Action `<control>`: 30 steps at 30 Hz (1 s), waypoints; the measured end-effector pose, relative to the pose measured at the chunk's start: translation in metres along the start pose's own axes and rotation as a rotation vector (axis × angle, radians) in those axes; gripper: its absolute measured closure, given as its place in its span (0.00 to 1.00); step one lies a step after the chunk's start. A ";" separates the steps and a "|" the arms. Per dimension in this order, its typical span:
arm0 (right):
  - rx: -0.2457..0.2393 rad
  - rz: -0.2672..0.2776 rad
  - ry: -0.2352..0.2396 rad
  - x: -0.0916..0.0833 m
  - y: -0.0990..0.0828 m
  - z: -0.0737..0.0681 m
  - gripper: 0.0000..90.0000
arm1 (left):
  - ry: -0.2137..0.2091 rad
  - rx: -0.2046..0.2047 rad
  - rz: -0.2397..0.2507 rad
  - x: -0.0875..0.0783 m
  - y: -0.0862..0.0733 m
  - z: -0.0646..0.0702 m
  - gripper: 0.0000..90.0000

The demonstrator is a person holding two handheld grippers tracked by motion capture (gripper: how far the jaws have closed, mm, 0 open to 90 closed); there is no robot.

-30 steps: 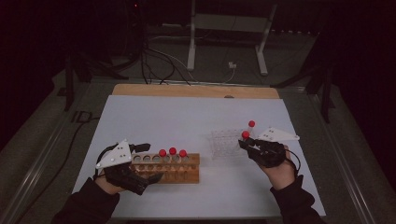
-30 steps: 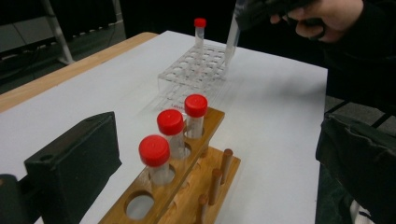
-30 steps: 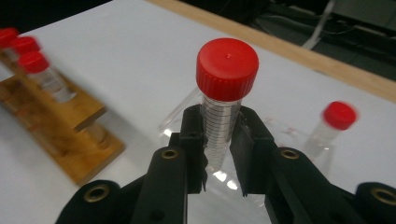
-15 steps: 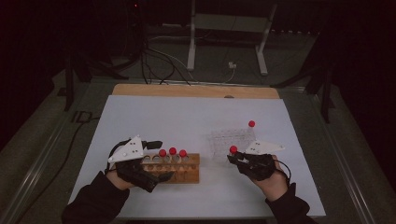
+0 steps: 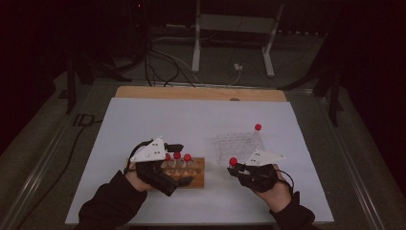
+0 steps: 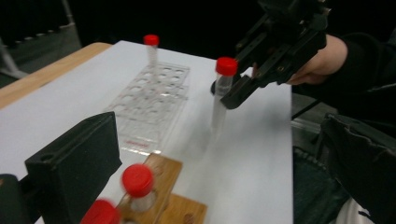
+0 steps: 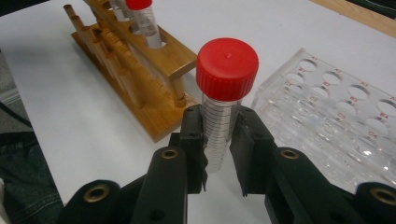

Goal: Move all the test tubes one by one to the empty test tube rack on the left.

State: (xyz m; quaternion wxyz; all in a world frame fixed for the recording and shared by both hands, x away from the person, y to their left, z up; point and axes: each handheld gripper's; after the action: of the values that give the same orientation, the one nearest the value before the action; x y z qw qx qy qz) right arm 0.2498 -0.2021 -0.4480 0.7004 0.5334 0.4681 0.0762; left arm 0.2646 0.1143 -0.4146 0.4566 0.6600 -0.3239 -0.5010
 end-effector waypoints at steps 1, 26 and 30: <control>0.001 0.000 0.001 0.000 0.000 -0.001 0.83 | -0.006 0.004 -0.002 0.002 0.001 0.000 0.01; -0.026 0.009 0.031 -0.007 0.003 -0.009 0.83 | -0.124 0.040 -0.001 0.064 0.024 0.018 0.12; -0.029 0.005 0.040 -0.006 0.003 -0.011 0.83 | -0.123 0.048 -0.004 0.071 0.022 0.021 0.21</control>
State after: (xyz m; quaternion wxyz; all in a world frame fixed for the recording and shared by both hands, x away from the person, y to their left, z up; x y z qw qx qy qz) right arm 0.2394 -0.1973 -0.4419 0.6985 0.5225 0.4796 0.0954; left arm 0.2660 0.0374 -0.4222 0.4186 0.6395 -0.3620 -0.5337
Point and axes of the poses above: each handheld gripper's, and its own axes: x roughly forward along the jaws, y roughly out of its top, z roughly to its right, and after that the axes turned 4 degrees about x, right-handed
